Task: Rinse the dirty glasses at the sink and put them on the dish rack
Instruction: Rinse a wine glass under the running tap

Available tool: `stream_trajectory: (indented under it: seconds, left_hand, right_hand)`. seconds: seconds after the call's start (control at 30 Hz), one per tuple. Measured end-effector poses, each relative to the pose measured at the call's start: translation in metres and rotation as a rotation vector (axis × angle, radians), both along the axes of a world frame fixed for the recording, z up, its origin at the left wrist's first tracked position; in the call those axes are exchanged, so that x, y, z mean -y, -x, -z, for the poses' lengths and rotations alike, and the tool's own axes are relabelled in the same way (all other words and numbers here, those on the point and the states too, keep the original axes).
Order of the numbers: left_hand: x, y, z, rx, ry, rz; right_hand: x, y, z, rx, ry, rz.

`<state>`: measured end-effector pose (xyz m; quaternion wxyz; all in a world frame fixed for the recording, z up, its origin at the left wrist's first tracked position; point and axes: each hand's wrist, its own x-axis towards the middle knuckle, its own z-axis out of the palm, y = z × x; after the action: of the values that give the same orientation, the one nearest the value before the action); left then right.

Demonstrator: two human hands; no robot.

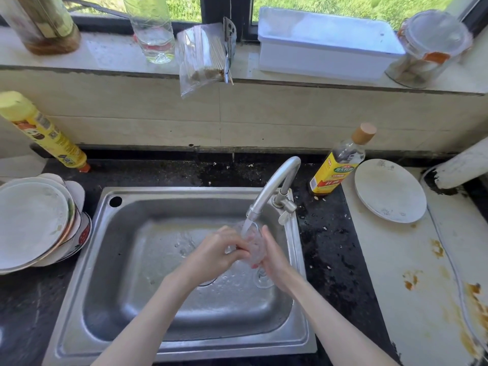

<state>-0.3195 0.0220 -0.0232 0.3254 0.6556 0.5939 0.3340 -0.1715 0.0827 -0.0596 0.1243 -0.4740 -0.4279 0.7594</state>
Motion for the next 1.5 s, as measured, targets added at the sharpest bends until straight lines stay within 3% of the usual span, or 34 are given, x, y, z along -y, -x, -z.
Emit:
stream_trajectory:
  seconds: [0.17, 0.27, 0.4, 0.47, 0.53, 0.63, 0.7, 0.8, 0.83, 0.93, 1.0, 1.13, 1.37, 1.5]
  left_hand:
    - [0.001, 0.01, -0.002, 0.264, 0.233, -0.215]
    - [0.0, 0.013, 0.001, 0.399, 0.292, -0.343]
    - [-0.005, 0.008, 0.004, 0.487, 0.326, -0.384]
    - [-0.009, 0.005, 0.006, 0.518, 0.316, -0.437]
    - [-0.013, 0.004, 0.01, 0.526, 0.313, -0.499]
    - [-0.014, 0.002, 0.015, 0.579, 0.323, -0.603]
    - [-0.012, 0.0, 0.015, 0.769, 0.38, -0.644]
    - [-0.01, -0.002, 0.02, 1.245, 0.466, -0.508]
    - [-0.01, -0.001, 0.022, 1.327, 0.47, -0.473]
    - [-0.019, -0.004, 0.022, 1.3, 0.483, -0.609]
    - [-0.027, -0.001, 0.02, 1.286, 0.461, -0.754]
    - [-0.033, 0.004, 0.018, 1.37, 0.529, -0.585]
    - [-0.028, -0.006, 0.03, 1.185, 0.672, -0.65]
    - [-0.025, 0.006, 0.042, 1.356, 0.762, -0.774]
  right_hand:
    - [-0.005, -0.002, -0.007, -0.063, 0.142, -0.119]
    - [-0.014, -0.009, -0.022, -0.073, 0.303, -0.218]
    - [-0.024, -0.017, -0.035, -0.056, 0.368, -0.277]
    - [-0.022, -0.017, -0.041, 0.022, 0.3, -0.356]
    - [-0.017, -0.016, -0.047, 0.149, 0.107, -0.462]
    - [-0.009, -0.009, -0.045, 0.178, -0.032, -0.411]
    - [-0.007, -0.003, -0.043, 0.13, 0.008, -0.361]
    - [-0.007, 0.004, -0.046, 0.029, 0.173, -0.294]
    - [-0.006, 0.007, -0.048, -0.032, 0.255, -0.254]
    - [-0.004, 0.01, -0.049, -0.091, 0.368, -0.21]
    - [0.0, 0.012, -0.048, -0.042, 0.31, -0.246]
    - [0.002, 0.014, -0.049, 0.084, 0.144, -0.218]
    - [-0.005, 0.007, -0.058, -0.057, 0.503, -0.027]
    - [-0.007, 0.009, -0.058, -0.136, 0.463, -0.01]
